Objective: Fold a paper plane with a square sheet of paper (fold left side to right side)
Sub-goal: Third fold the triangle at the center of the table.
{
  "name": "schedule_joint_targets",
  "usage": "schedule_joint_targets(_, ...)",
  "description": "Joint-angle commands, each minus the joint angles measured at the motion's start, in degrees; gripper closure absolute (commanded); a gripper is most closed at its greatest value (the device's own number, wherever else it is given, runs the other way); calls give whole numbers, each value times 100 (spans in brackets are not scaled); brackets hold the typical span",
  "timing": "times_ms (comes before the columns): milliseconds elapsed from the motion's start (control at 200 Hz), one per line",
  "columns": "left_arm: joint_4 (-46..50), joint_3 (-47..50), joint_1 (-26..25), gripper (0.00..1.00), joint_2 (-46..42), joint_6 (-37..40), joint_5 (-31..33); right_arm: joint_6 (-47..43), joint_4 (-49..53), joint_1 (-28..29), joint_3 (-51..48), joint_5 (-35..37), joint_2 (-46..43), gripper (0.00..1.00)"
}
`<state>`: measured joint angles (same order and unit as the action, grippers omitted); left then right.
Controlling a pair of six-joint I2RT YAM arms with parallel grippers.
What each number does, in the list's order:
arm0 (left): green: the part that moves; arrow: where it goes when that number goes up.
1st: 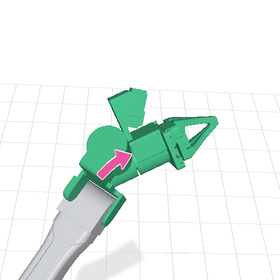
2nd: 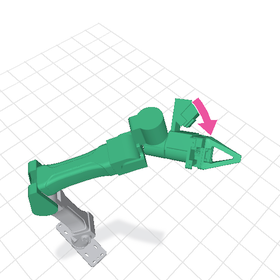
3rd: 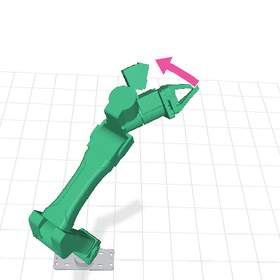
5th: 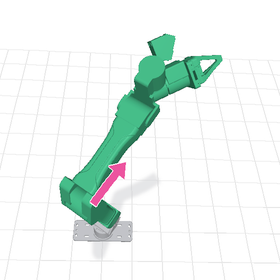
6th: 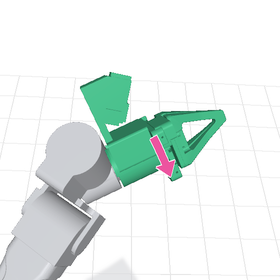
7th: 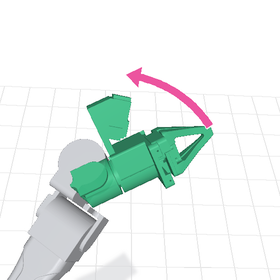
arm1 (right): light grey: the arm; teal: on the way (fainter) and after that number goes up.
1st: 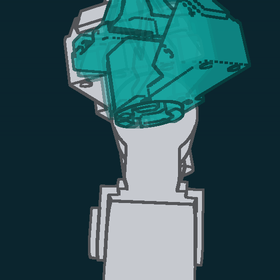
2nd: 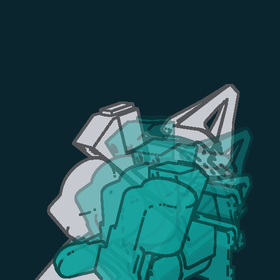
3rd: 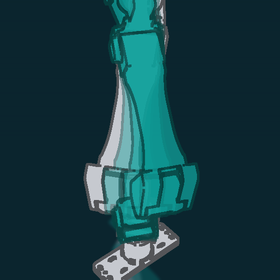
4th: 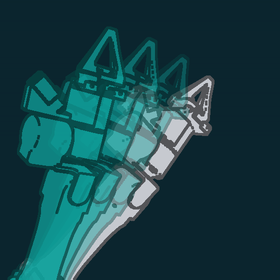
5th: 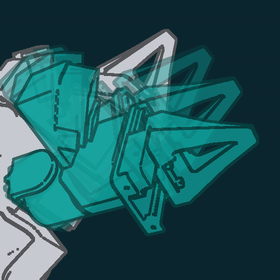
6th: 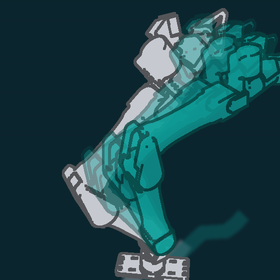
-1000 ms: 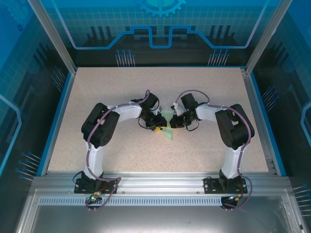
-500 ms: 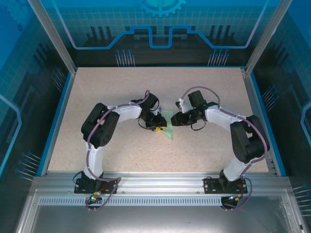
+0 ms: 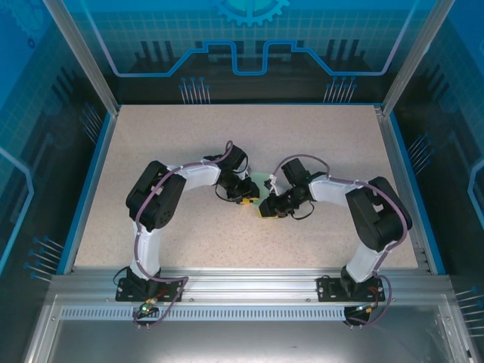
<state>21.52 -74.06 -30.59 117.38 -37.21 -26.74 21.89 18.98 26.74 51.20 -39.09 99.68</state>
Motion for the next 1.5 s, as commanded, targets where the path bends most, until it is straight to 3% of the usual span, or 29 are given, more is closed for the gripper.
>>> schedule_joint_targets(0,335,261,-112,69,206,3,415,92,79,94,264,139,193,75)
schedule_joint_targets(605,433,194,-111,69,221,65,485,85,615,101,282,576,645,77)
schedule_joint_targets(1005,485,121,-107,70,232,75,511,107,505,-143,120,-257,-98,78)
schedule_joint_targets(1176,476,124,-113,70,227,74,504,604,21,-227,222,-409,-123,84)
schedule_joint_targets(1496,463,127,-108,70,228,69,495,773,54,-50,502,121,625,92)
